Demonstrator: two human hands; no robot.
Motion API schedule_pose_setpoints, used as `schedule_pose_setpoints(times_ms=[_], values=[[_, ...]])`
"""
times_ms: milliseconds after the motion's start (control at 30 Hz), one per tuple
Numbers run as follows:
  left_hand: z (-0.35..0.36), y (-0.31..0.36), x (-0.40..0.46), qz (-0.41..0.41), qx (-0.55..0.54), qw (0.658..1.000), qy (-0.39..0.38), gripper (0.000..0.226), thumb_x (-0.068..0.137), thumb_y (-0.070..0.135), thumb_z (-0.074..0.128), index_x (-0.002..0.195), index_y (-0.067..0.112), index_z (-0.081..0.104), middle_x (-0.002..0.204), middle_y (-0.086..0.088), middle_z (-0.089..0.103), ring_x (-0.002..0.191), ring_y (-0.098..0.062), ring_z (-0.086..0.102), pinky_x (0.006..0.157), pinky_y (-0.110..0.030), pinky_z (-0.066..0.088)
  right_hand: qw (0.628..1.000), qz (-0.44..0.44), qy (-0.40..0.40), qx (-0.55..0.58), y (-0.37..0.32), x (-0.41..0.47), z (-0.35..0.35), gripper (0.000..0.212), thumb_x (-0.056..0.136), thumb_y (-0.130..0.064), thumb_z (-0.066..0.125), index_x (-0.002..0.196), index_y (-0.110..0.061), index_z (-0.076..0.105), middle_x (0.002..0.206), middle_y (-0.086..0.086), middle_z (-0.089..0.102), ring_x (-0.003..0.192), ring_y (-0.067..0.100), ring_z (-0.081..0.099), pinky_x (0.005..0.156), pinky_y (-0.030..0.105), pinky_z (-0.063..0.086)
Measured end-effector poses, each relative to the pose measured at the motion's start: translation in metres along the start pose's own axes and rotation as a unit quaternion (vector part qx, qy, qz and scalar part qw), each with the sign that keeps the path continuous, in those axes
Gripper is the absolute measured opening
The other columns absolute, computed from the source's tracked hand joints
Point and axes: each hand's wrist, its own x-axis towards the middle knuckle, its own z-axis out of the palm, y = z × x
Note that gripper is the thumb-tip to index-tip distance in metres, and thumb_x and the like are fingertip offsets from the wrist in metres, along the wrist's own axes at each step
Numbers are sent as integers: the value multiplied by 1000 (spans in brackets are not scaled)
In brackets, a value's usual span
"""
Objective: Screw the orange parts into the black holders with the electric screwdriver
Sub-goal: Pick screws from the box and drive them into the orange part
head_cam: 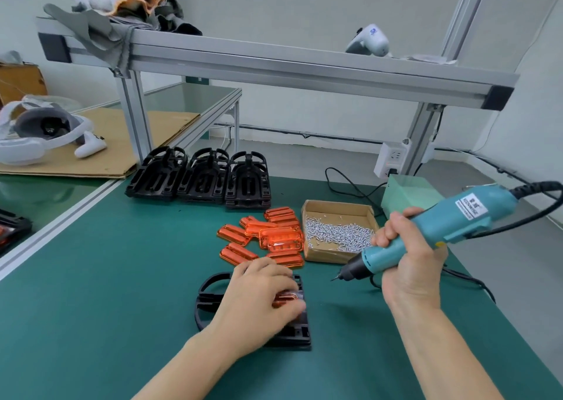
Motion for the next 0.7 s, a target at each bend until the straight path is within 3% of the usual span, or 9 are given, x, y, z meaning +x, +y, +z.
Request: schedule_pose_setpoints(times_ms=[133, 300, 567, 700], values=[[-3, 12, 53, 3, -37, 999, 33, 19, 89, 33, 57, 100, 28, 71, 110, 16, 65, 112, -9, 47, 102, -34, 31, 999, -16, 28, 11, -3, 0, -9, 21, 76, -4, 61, 74, -23, 54, 53, -2, 43, 45, 14, 42, 50, 23, 42], [14, 18, 119, -52, -33, 998, 3, 19, 91, 23, 57, 101, 24, 73, 108, 4, 70, 106, -19, 57, 98, -37, 40, 998, -23, 55, 14, -4, 1, -17, 19, 75, -5, 61, 77, -21, 51, 53, -2, 42, 45, 14, 41, 50, 24, 42], [48, 25, 169, -102, 32, 989, -101, 9, 86, 25, 67, 89, 24, 76, 99, 9, 71, 103, -15, 57, 102, -42, 27, 998, -16, 56, 11, -8, 9, -27, 18, 74, -6, 62, 76, -21, 53, 54, -1, 42, 44, 14, 41, 48, 24, 42], [53, 24, 180, -112, 85, 981, -134, 14, 86, 21, 63, 93, 18, 74, 99, 3, 71, 104, -20, 56, 104, -45, 23, 998, -18, 56, 5, -6, 10, -32, 18, 74, -6, 62, 75, -22, 54, 52, -2, 43, 44, 14, 42, 47, 23, 42]])
